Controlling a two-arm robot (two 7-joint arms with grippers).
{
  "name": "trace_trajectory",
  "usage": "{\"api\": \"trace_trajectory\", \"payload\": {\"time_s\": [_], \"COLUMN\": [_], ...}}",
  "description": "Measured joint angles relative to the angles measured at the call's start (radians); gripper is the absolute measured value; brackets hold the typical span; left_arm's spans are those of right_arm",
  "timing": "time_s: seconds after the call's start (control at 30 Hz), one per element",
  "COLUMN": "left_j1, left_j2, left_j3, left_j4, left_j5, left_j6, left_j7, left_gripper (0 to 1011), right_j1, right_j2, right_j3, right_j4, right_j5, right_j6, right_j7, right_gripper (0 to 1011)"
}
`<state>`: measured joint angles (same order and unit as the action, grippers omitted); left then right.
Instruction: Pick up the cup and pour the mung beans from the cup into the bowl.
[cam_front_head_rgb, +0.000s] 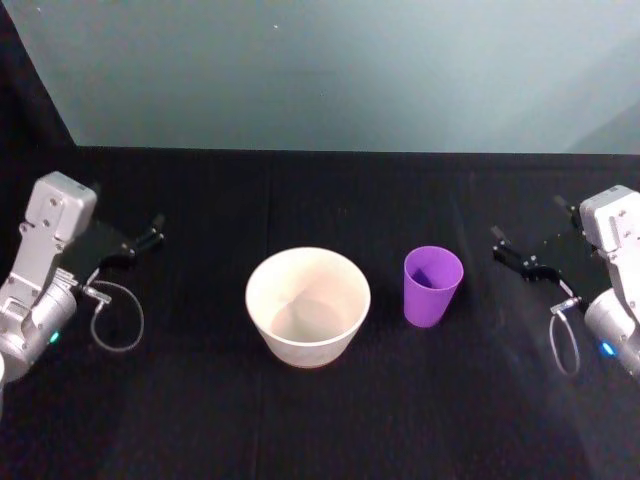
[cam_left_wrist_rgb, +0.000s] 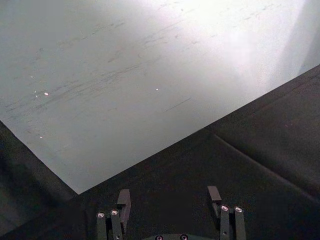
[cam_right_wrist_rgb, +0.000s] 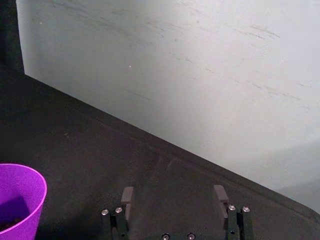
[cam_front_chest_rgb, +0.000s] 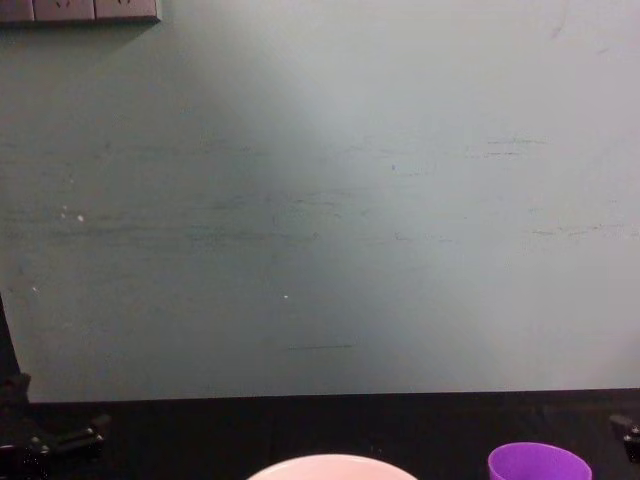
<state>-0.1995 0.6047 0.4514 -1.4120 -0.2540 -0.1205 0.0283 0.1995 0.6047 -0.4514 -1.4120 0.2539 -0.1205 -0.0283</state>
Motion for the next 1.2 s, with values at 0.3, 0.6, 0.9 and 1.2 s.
{"api": "trace_trajectory", "payload": {"time_s": [0.3, 0.6, 0.9, 1.2], "left_j1": [0.000, 0.000, 0.000, 0.000], "left_j2": [0.000, 0.000, 0.000, 0.000], "left_j3": [0.000, 0.000, 0.000, 0.000], "left_j4": [0.000, 0.000, 0.000, 0.000], "left_j5": [0.000, 0.000, 0.000, 0.000], "left_j6": [0.000, 0.000, 0.000, 0.000], "left_j7": [0.000, 0.000, 0.000, 0.000], "left_gripper": [1000, 1000, 1000, 1000], "right_j1": [0.000, -0.003, -0.078, -0.144], "right_j2": [0.000, 0.002, 0.049, 0.079], "right_j3": [0.000, 0.005, 0.074, 0.104], "right_j4": [0.000, 0.000, -0.030, -0.037], "right_j5": [0.000, 0.002, 0.124, 0.204], "right_j6": [0.000, -0.007, -0.070, -0.151], "right_j7": [0.000, 0.005, 0.154, 0.301], "right_gripper": [1000, 1000, 1000, 1000]}}
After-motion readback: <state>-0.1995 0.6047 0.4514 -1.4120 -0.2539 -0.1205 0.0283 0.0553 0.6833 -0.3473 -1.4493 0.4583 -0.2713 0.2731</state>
